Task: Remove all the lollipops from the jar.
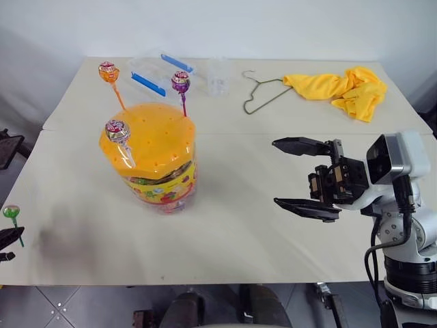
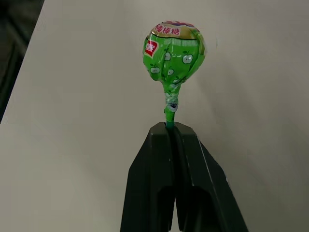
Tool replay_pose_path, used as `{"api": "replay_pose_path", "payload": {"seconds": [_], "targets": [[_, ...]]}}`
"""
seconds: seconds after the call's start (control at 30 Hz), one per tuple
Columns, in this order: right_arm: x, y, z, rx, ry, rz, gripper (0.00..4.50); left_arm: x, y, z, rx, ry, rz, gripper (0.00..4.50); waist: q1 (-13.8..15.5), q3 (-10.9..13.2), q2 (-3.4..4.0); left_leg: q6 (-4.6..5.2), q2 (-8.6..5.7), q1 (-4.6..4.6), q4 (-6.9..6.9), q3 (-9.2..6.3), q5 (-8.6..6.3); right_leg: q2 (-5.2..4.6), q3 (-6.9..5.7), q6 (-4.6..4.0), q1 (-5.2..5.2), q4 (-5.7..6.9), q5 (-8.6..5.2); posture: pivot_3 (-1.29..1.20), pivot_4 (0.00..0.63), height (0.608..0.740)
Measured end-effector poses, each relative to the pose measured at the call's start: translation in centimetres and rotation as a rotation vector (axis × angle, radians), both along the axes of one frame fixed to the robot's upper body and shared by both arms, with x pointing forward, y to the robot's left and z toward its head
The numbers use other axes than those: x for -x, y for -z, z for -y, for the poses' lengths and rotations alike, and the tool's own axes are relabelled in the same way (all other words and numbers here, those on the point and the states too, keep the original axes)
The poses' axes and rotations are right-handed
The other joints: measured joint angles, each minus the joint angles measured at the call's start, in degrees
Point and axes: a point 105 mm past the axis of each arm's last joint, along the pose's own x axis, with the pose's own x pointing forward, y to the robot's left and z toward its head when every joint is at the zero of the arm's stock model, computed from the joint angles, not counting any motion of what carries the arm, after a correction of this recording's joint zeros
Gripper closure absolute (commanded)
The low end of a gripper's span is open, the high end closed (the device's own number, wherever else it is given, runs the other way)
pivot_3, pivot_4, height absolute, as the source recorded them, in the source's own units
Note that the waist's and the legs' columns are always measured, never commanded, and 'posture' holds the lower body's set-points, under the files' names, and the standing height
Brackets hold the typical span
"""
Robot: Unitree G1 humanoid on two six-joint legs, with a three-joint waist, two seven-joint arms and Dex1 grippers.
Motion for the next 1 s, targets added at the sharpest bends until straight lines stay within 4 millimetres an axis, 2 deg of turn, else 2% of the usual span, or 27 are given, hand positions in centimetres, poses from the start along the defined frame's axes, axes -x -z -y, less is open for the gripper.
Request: {"api": "replay_pose_path", "payload": {"seconds": [0.03, 0.33, 0.43, 0.53, 0.63, 0.7, 0.83, 0.9, 1.0], "targets": [[-0.2, -0.1, 0.0, -0.004, -0.007, -0.012, 0.00, -0.1, 0.1, 0.4, -0.005, 0.017, 0.004, 3.81, 0.0, 0.0, 0.00, 0.00, 0.00, -0.01, 0.00, 0.00, 0.00, -0.01, 0.01, 0.00, 0.00, -0.01, 0.00, 0.00, 0.150, 0.740], [0.0, -0.1, -0.1, 0.021, -0.051, -0.020, 0.00, -1.2, -0.6, 2.4, 0.014, 0.137, 0.102, 1.02, -0.7, 0.0, 0.01, -0.01, 0.02, -0.01, -0.05, 0.08, -0.01, 0.00, -0.02, 0.00, -0.05, -0.02, 0.00, 0.00, 0.150, 0.740], [-0.1, -0.1, 0.0, 0.033, -0.045, -0.023, 0.00, -1.4, -2.2, 3.1, -0.009, 0.236, 0.214, 0.11, -0.6, 0.0, 0.01, -0.02, 0.03, -0.02, -0.05, 0.08, -0.01, 0.00, -0.05, 0.00, -0.06, -0.03, 0.00, 0.00, 0.150, 0.740], [-0.1, 0.0, 0.3, 0.045, -0.031, -0.029, 0.00, -0.8, -5.0, 4.1, 0.025, 0.350, 0.360, 0.04, -0.6, 0.0, 0.01, -0.02, 0.04, -0.03, -0.05, 0.07, -0.01, 0.00, -0.05, 0.00, -0.04, -0.08, 0.00, 0.00, 0.150, 0.740], [-0.2, 0.0, 1.1, 0.063, 0.010, -0.038, 0.00, -0.5, -7.7, 4.1, 0.002, 0.400, 0.466, 0.04, -0.4, 0.0, 0.04, -0.01, 0.03, -0.03, -0.05, 0.06, -0.01, 0.00, -0.06, 0.00, -0.04, -0.08, 0.00, 0.00, 0.150, 0.740], [-0.4, -0.5, 1.6, 0.042, 0.045, -0.029, 0.00, -1.4, -11.1, 5.0, 0.016, 0.442, 0.641, 0.04, 0.1, 0.0, 0.03, -0.01, 0.03, -0.04, 0.01, -0.03, 0.01, -0.01, -0.11, 0.00, 0.01, -0.12, 0.00, 0.00, 0.150, 0.740], [-0.5, -1.9, 2.3, -0.017, 0.091, -0.026, 0.00, -3.3, -17.2, 9.7, 0.003, 0.658, 0.832, 0.04, 0.7, 0.0, 0.04, -0.02, -0.01, -0.01, 0.04, -0.05, 0.01, -0.03, -0.09, 0.02, 0.05, 0.00, 0.01, 0.00, 0.150, 0.740], [-0.4, -2.9, 2.0, -0.056, 0.093, -0.018, 0.00, -5.0, -18.2, 13.0, -0.005, 0.799, 0.835, 0.04, 0.7, 0.0, 0.26, -0.02, -0.06, 0.00, 0.04, -0.01, 0.03, -0.03, -0.07, 0.03, 0.03, 0.03, 0.02, 0.00, 0.150, 0.740], [-0.3, -3.8, 1.8, -0.100, 0.094, -0.006, 0.00, -7.9, -18.6, 15.6, 0.036, 0.867, 0.859, 0.04, 0.6, 0.0, 0.35, -0.07, -0.04, -0.02, 0.03, 0.02, 0.06, 0.09, -0.14, 0.03, -0.07, 0.14, 0.02, 0.00, 0.150, 0.740]]}}
